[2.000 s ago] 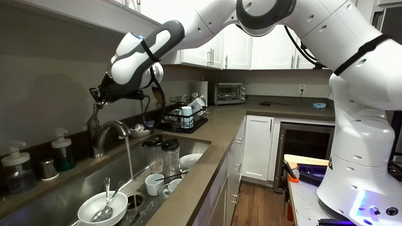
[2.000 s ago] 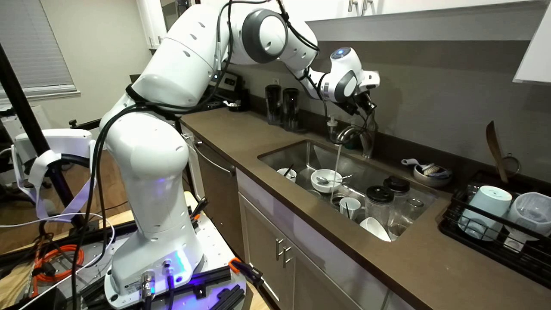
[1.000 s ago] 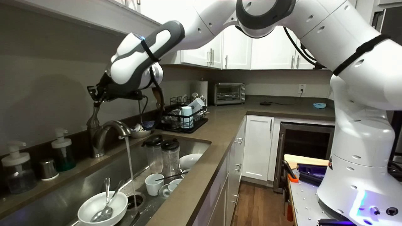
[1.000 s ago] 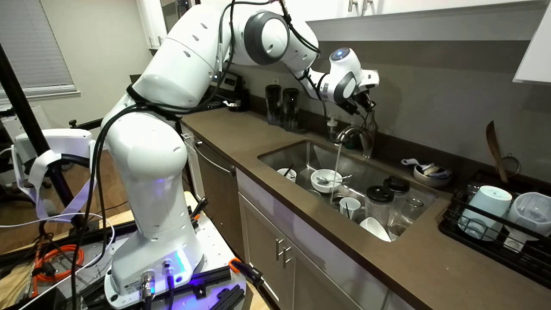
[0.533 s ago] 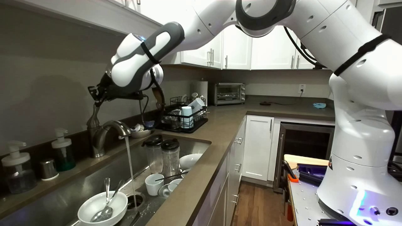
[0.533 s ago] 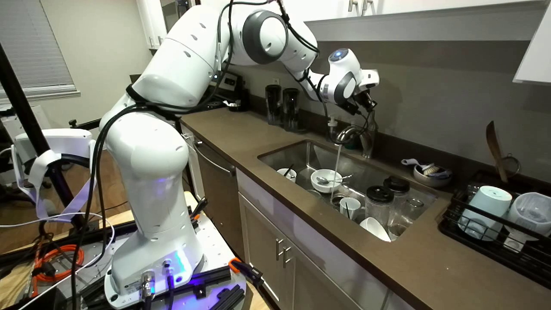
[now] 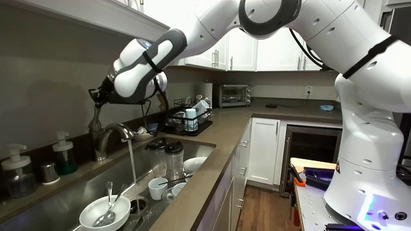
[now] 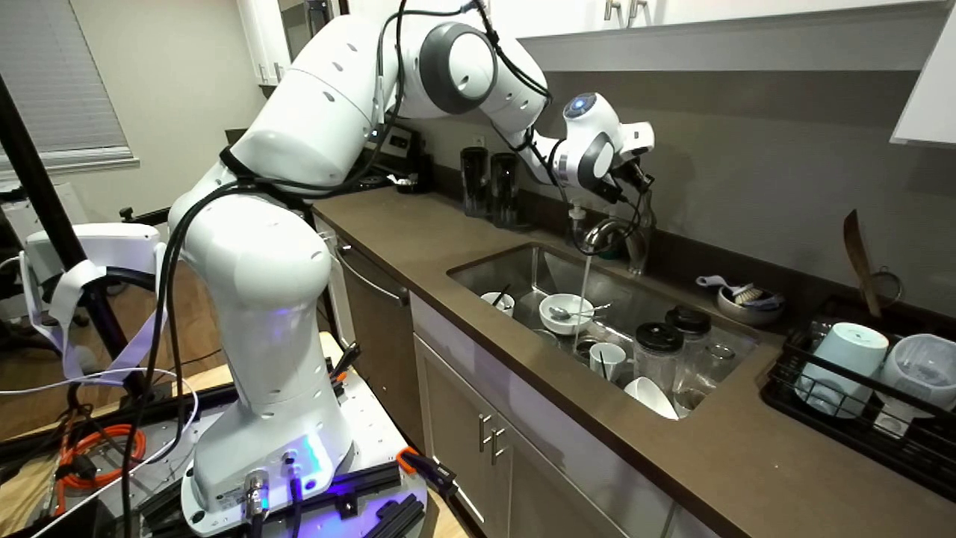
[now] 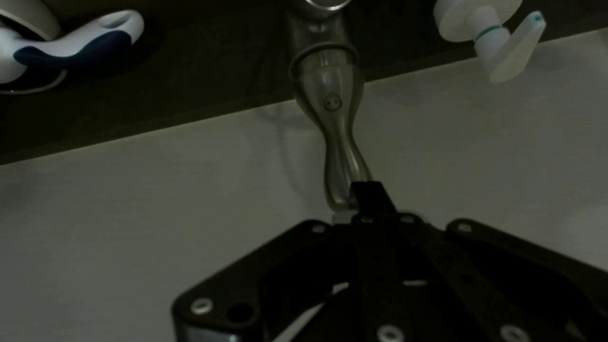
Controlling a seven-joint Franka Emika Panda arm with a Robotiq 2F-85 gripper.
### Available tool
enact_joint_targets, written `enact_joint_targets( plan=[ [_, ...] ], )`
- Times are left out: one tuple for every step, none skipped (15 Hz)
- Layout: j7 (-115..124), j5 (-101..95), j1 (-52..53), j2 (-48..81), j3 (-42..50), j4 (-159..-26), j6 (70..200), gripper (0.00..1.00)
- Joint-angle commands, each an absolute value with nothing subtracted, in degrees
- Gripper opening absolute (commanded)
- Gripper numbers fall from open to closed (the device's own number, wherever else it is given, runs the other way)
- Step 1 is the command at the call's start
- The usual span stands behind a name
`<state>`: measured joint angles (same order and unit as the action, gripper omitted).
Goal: Close the faucet, open the faucet, close the faucet
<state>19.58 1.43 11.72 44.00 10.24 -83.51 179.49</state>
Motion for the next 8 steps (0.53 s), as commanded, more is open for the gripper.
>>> enact_joint_targets(
  plan=[
    [20.64,1.76,12.68,46.55,11.8,-82.26,183.29,0.0],
    [20.62,1.8,12.8,46.94,12.06,-81.94,183.67,0.0],
    [20.56,1.85,12.82,47.22,12.18,-81.64,183.89,0.0],
    [20.49,1.86,12.82,47.46,12.25,-81.33,184.0,0.0],
    [20.44,1.87,12.78,47.72,12.26,-80.97,184.06,0.0],
    [20.41,1.87,12.77,47.84,12.27,-80.68,183.87,0.0],
    [20.38,1.85,12.75,47.95,12.26,-80.42,183.77,0.0],
    [20.34,1.83,12.68,48.08,12.17,-80.07,183.6,0.0]
  ],
)
